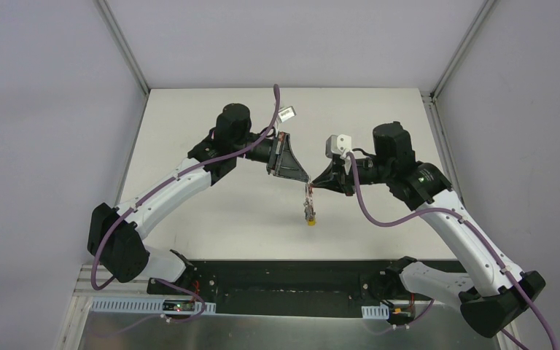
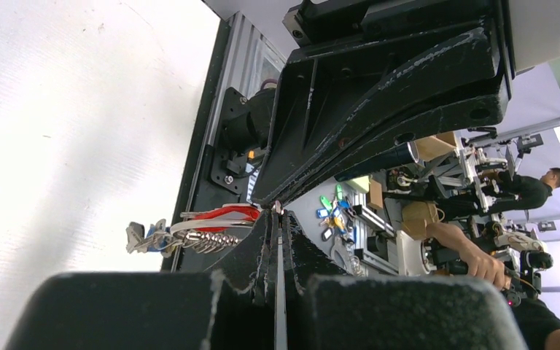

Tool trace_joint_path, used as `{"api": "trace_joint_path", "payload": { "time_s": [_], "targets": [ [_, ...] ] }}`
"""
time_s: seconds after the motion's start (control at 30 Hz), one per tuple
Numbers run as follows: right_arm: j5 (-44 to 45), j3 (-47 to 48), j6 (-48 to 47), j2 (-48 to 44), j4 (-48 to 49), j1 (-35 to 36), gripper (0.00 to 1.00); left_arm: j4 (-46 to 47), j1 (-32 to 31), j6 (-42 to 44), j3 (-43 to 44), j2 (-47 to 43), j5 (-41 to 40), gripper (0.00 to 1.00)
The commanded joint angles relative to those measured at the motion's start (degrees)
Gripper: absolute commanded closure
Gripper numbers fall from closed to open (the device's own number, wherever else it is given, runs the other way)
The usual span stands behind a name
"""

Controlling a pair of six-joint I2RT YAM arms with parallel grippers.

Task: Put the keys on the keyring

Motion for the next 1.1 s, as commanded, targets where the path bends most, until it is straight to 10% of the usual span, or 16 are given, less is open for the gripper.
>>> {"api": "trace_joint_path", "payload": {
  "time_s": [0.0,1.07],
  "targets": [
    [-1.51,0.05,0.29,-0.85,2.2,0.24,1.0,3.42,-0.07,-0.82,-0.37,-1.19,1.63,1.0],
    [-2.7,0.68,2.2,-1.25,3.06,-0.71,1.0,1.69,-0.07,0.58,-0.27,-0.32,0.95,1.0]
  ]
}}
